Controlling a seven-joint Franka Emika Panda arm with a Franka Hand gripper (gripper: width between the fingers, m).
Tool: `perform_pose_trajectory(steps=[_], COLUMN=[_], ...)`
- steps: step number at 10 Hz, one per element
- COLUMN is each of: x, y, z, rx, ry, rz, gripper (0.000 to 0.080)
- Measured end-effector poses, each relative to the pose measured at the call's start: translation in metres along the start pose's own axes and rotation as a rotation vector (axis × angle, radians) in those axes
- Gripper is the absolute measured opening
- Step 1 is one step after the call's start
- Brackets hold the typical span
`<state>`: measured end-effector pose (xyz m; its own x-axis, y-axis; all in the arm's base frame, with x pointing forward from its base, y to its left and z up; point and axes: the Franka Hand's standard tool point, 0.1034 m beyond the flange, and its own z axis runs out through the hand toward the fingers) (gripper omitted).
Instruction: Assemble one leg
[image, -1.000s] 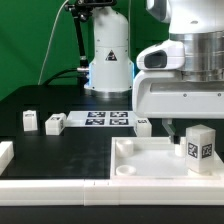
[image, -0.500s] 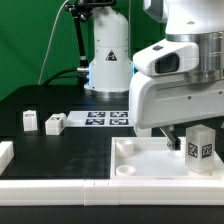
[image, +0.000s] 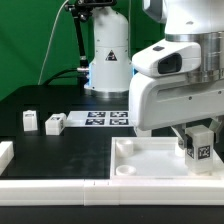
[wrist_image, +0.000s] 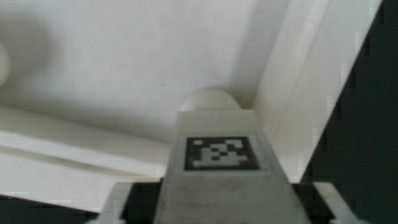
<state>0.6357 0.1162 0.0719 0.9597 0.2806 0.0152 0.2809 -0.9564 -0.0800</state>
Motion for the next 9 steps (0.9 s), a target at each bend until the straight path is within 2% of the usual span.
perform_pose_trajectory(steps=[3, 6, 8, 9], x=[-0.0001, -0.0012, -0.0013, -0.0014], y=[-0.0002, -0.0016, -0.0009, 0.0], z=[0.0001, 0.0013, 0.0017, 0.0017], rx=[0.0, -0.003, 0.017, 0.036], ry=[0.001, 0.032, 0.033, 0.031], rz=[0.036, 0.381, 0.676, 0.815], gripper=[0.029, 0.029, 0.029, 0.029])
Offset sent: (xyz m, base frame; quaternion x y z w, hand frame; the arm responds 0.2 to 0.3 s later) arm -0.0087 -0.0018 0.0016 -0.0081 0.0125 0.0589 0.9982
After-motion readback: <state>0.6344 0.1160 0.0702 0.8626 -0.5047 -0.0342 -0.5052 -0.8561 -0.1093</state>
